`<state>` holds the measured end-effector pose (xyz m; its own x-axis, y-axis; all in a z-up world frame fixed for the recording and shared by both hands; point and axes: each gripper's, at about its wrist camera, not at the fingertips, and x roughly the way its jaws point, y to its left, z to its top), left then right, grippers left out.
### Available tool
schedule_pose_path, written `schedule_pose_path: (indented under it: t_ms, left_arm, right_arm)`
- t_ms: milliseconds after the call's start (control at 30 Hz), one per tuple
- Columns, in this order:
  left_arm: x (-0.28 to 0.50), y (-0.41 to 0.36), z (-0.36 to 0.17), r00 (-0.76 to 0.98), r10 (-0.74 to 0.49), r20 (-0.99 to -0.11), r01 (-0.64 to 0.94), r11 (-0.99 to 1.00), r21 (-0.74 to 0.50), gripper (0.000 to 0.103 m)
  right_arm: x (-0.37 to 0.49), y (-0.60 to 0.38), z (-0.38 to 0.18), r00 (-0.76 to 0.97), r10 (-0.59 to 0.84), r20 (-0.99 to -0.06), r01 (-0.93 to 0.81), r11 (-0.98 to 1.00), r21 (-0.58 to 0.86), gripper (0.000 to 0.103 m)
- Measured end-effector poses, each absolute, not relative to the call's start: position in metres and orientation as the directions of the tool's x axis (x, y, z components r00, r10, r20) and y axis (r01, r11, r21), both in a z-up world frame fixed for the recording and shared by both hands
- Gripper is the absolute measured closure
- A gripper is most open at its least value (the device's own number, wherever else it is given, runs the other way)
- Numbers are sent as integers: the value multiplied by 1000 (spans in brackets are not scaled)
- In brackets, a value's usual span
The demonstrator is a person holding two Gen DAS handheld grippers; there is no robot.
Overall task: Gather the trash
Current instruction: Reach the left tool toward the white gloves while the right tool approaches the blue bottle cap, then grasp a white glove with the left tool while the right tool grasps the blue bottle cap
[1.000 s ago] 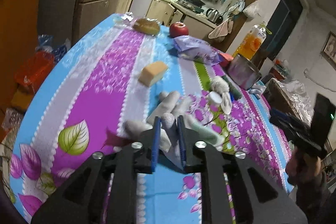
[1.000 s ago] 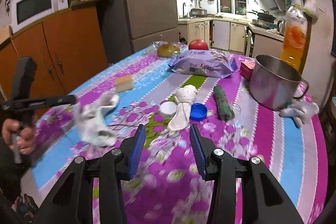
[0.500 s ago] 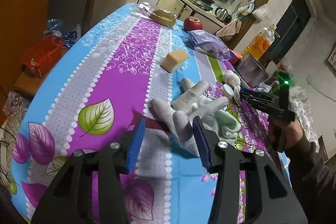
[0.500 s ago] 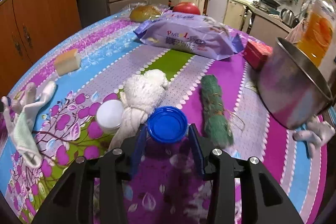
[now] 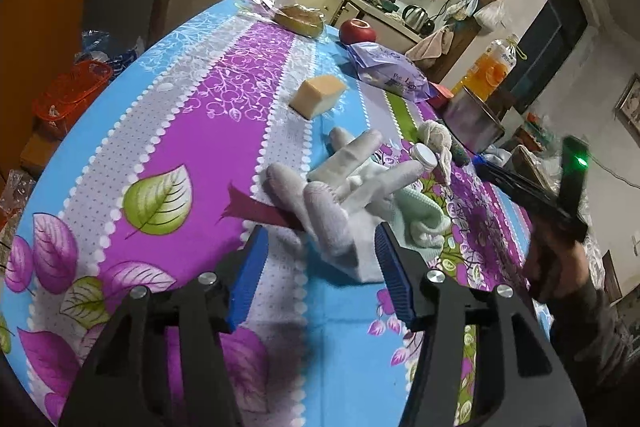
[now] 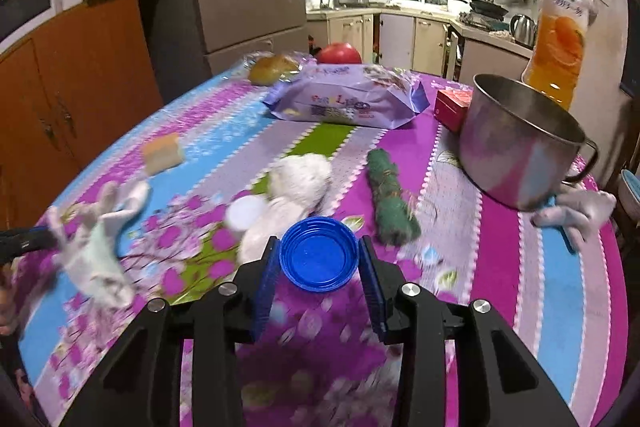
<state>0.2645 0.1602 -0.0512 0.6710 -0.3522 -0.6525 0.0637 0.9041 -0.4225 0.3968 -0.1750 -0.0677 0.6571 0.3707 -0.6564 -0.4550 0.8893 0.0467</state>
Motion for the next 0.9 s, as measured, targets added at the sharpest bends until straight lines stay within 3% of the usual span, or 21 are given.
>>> schedule_pose_path:
  t_ms: [133, 200, 300, 533, 700, 833, 900]
  left_arm:
    - [271, 151, -56, 681, -306, -665, 32, 920, -391, 53]
    - [271, 150, -56, 686, -297, -665, 26, 923, -385, 77]
    - [268, 151, -52, 710, -267, -652, 4, 927, -374, 94]
    - [263, 144, -39, 739, -231, -633, 5, 941, -338, 91]
    - [263, 141, -36, 760, -194, -621, -16, 948, -316, 64]
    - [259, 145, -35, 770, -173, -614, -39, 948, -316, 64]
    - [256, 149, -35, 774, -161, -612, -57, 945, -321, 74]
  right_arm:
    - [373, -173, -61, 667, 390, -635, -473, 880, 43, 63]
    - [364, -173, -59, 675, 397, -622, -475, 879, 46, 63]
    - [354, -175, -58, 677, 409, -611, -479, 876, 55, 63]
    - [338, -179, -64, 668, 415, -618, -478, 876, 70, 63]
    - [332, -181, -66, 666, 415, -620, -475, 877, 77, 63]
    - [329, -182, -64, 667, 416, -618, -475, 877, 78, 63]
    - [329, -182, -64, 669, 416, -616, -474, 877, 78, 63]
